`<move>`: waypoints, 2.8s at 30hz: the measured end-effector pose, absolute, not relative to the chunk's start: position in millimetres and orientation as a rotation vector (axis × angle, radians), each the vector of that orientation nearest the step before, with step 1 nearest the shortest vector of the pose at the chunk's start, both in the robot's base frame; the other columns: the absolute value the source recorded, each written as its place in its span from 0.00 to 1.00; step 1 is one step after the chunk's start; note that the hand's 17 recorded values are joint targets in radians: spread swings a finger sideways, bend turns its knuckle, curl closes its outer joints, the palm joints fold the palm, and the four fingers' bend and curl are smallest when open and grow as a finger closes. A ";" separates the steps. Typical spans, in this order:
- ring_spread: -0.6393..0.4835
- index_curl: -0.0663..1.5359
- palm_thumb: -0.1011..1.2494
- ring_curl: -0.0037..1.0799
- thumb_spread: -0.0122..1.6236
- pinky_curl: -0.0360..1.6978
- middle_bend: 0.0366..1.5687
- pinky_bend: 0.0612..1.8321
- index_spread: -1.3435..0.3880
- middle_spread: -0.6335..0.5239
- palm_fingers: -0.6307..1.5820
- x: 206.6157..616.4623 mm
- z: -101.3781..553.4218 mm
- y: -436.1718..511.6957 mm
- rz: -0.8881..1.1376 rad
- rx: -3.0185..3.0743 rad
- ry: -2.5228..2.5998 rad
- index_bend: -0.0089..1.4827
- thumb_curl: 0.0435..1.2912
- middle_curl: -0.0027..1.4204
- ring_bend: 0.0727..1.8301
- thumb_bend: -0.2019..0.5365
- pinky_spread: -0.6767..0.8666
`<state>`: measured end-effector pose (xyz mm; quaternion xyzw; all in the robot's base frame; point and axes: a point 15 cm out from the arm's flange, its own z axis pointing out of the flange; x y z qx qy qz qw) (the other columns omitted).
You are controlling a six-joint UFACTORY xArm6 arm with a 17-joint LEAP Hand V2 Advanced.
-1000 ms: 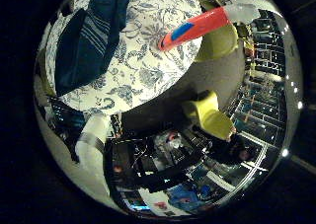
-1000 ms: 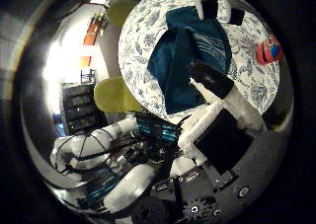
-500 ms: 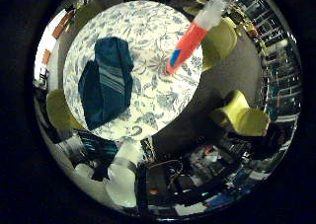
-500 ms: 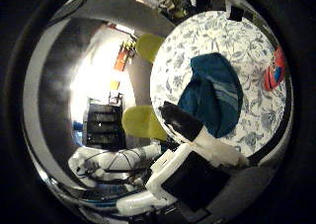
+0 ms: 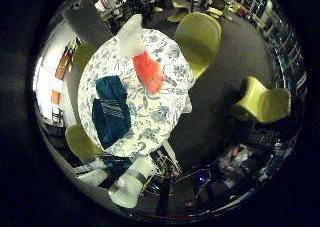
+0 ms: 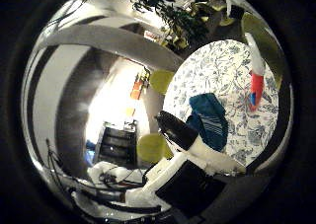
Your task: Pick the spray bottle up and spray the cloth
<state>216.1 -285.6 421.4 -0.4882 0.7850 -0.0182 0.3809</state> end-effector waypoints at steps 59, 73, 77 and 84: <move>0.77 0.20 0.41 0.24 0.57 0.19 0.16 0.20 0.72 0.74 0.31 274.5 222.3 -331.1 0.135 -0.954 1.649 0.11 0.21 0.23 0.18 0.23 0.67; 0.76 0.21 0.43 0.24 0.58 0.19 0.19 0.17 0.73 0.72 0.37 318.5 211.3 -318.4 0.161 -0.967 1.634 0.11 0.21 0.24 0.18 0.24 0.66; 0.75 0.22 0.46 0.25 0.59 0.18 0.21 0.16 0.73 0.68 0.45 335.8 212.0 -300.2 0.209 -0.995 1.616 0.12 0.22 0.25 0.23 0.24 0.65; 0.58 0.25 0.62 0.31 0.63 0.16 0.33 0.21 0.67 0.56 0.69 346.3 205.1 -280.4 0.287 -0.990 1.601 0.14 0.27 0.29 0.39 0.27 0.54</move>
